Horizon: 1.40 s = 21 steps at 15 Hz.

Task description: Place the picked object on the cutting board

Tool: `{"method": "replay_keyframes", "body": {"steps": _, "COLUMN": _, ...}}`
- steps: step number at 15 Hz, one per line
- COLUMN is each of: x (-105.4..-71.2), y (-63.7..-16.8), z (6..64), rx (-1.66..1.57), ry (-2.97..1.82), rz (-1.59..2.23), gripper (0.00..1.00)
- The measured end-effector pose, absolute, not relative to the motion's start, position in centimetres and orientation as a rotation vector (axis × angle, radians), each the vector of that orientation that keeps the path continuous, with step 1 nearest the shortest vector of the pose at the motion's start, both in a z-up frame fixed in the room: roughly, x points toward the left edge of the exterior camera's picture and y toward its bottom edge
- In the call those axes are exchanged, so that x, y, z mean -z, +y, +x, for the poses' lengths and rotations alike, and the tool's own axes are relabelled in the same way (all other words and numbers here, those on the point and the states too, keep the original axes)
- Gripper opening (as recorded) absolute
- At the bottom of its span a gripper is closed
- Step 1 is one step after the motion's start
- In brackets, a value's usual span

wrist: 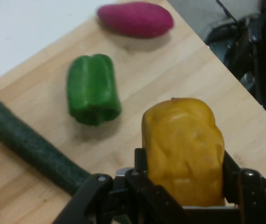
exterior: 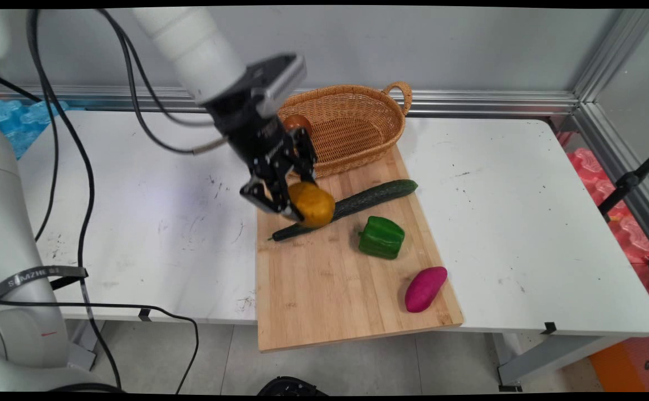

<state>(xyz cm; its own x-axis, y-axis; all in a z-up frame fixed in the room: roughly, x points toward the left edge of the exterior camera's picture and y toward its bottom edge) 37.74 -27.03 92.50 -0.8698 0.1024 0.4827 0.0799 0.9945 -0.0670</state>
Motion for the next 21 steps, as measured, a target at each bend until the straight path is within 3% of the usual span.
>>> {"method": "replay_keyframes", "body": {"steps": 10, "x": -84.0, "y": -25.3, "z": 34.6, "rx": -0.020, "ry": -2.667, "rz": -0.308, "gripper": 0.00}}
{"method": "replay_keyframes", "body": {"steps": 18, "x": -80.4, "y": -24.8, "z": 33.9, "rx": -0.008, "ry": -2.687, "rz": -0.370, "gripper": 0.00}}
{"method": "replay_keyframes", "body": {"steps": 19, "x": -80.1, "y": -24.7, "z": 33.8, "rx": -0.009, "ry": -2.687, "rz": -0.375, "gripper": 1.00}}
{"method": "replay_keyframes", "body": {"steps": 21, "x": -79.9, "y": -24.7, "z": 33.7, "rx": -0.012, "ry": -2.685, "rz": -0.379, "gripper": 1.00}}
